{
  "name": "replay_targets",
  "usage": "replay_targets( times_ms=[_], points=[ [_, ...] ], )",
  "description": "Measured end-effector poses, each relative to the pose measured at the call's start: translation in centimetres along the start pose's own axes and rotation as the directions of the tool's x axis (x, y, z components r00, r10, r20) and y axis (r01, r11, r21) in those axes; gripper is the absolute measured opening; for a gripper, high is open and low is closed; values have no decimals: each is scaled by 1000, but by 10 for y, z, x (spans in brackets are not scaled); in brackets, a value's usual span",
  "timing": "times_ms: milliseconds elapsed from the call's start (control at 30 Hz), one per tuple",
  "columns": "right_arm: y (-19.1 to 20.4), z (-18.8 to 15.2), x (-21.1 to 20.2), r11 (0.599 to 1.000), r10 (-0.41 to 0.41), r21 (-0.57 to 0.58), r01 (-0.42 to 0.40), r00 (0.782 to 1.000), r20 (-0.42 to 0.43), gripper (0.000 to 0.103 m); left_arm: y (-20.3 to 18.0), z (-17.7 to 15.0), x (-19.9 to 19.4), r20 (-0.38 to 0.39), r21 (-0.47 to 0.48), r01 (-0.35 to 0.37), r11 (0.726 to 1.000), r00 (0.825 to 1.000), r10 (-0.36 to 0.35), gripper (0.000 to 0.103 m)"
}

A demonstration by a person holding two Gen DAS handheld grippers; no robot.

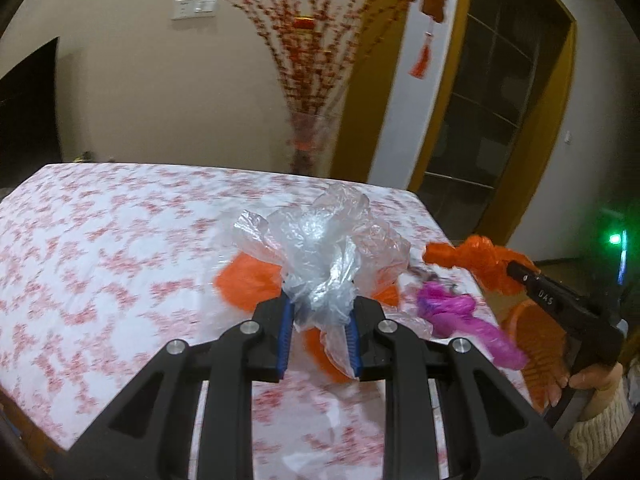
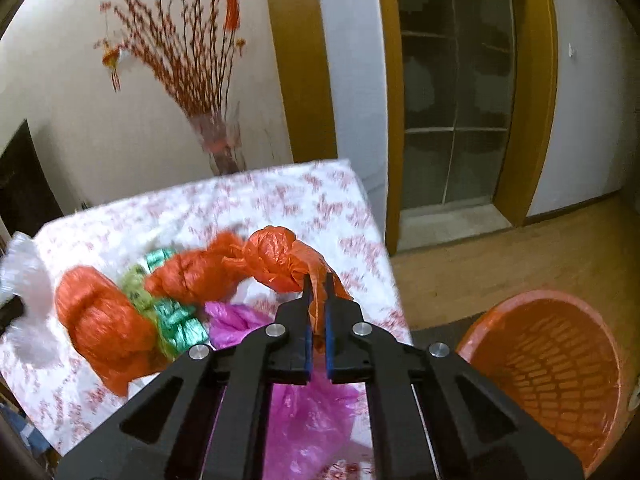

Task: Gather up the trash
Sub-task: 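Carry both bags over the orange basket and open both grippers to drop them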

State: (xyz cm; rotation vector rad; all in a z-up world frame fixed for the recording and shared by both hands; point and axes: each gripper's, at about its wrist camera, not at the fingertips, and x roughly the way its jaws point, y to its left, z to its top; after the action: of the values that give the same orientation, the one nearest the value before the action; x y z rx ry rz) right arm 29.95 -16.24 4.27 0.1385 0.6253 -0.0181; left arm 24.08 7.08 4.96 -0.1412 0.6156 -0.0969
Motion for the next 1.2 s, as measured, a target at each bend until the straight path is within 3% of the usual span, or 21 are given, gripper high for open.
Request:
replay_targets(
  times_ms=[333,533,767,967,1200],
  points=[
    [-56,-7,-59,994,-85,84,76,990,110,3,-76,-2,32,-73,70,155,985,986,-150,23],
    [-100,-21,-99,969,-220,154,195,961,167,3,-138,-12,44,-119,138,268,954,960,-252,23],
    [-141,-34,-127,929,-336,228,291,923,189,3,-215,-31,47,-172,215,389,896,918,-358,23],
    [-163,-46,-136,905,-382,275,325,905,187,3,-255,-44,52,-205,250,442,861,894,-399,23],
    [-182,-60,-136,894,-396,300,334,902,175,3,-288,-59,73,-259,265,474,840,874,-411,23]
  ],
)
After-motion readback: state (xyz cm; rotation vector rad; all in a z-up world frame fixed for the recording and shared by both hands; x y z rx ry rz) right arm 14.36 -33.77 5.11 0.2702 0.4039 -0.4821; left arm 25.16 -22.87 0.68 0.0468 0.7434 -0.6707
